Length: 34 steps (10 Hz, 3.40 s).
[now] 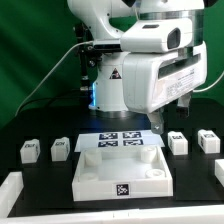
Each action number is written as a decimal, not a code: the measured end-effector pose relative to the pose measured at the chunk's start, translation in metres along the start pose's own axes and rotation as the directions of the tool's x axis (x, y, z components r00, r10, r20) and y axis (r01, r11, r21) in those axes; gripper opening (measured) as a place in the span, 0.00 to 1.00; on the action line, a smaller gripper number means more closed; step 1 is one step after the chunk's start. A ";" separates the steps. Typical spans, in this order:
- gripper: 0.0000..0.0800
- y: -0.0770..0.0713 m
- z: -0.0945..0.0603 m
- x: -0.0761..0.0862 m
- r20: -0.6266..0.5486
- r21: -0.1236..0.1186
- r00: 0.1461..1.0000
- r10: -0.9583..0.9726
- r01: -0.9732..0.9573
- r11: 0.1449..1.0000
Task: Assemble one leg
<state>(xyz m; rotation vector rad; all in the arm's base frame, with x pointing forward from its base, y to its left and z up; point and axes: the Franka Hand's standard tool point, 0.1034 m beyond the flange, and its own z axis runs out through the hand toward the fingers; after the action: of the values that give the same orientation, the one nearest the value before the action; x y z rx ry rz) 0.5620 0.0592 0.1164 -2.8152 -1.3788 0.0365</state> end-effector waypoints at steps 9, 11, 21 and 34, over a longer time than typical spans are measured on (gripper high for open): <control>0.81 -0.035 0.016 -0.037 -0.013 -0.031 0.915 -0.404 0.403 0.915; 0.81 -0.039 0.022 -0.052 -0.005 -0.025 0.804 -0.595 0.595 0.804; 0.81 -0.061 0.088 -0.138 -0.036 0.017 0.791 -0.611 0.612 0.791; 0.07 -0.059 0.110 -0.145 -0.050 0.021 0.817 -0.574 0.575 0.818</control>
Offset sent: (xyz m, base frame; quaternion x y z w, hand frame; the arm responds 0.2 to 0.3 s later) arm 0.0000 0.0000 0.0000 0.0000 0.0000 0.0000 1.0000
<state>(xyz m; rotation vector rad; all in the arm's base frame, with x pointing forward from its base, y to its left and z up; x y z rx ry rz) 0.4241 -0.0194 0.0099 -2.2284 -2.1243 -0.0016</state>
